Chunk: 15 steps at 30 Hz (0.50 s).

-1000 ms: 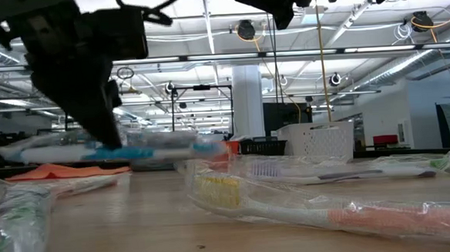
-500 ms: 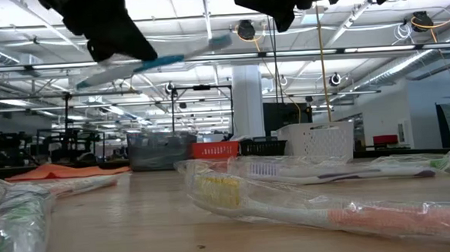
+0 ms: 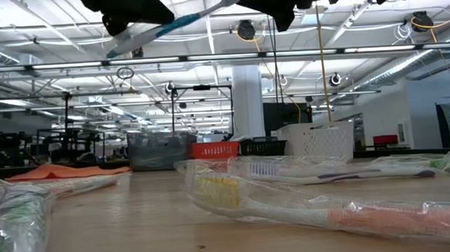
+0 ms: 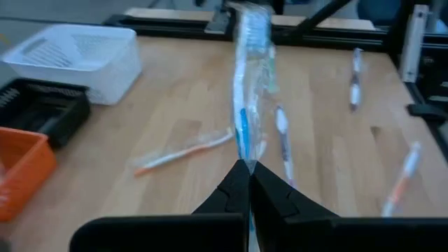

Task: Pick & Place Toothbrushes
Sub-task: Put the blue toothbrush into the gray bin

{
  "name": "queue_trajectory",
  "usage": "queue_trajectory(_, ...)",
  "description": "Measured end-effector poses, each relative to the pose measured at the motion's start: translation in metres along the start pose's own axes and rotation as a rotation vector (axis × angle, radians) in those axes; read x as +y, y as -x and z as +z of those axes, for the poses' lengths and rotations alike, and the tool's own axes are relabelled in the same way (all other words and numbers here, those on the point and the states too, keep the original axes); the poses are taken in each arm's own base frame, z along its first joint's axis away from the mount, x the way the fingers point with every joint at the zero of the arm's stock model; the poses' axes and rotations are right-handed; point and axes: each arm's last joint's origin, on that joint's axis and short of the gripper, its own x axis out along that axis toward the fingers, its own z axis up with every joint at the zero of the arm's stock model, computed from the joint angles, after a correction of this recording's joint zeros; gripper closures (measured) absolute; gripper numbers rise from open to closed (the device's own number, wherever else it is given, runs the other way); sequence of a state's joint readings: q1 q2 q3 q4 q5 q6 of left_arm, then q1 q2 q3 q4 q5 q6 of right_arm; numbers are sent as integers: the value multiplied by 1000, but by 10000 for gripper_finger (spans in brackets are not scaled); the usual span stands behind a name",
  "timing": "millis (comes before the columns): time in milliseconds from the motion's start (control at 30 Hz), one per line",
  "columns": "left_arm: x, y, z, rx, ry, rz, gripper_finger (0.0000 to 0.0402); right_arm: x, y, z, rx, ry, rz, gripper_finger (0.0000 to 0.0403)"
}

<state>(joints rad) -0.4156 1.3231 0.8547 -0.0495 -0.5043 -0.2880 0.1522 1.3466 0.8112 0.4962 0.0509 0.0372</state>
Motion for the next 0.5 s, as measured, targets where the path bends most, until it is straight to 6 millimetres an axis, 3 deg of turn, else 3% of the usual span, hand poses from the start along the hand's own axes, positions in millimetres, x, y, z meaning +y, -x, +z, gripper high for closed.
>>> queue_trajectory(500, 11, -4, 2, -24, 0, 136, 401, 0, 0, 1, -7, 7, 0, 271)
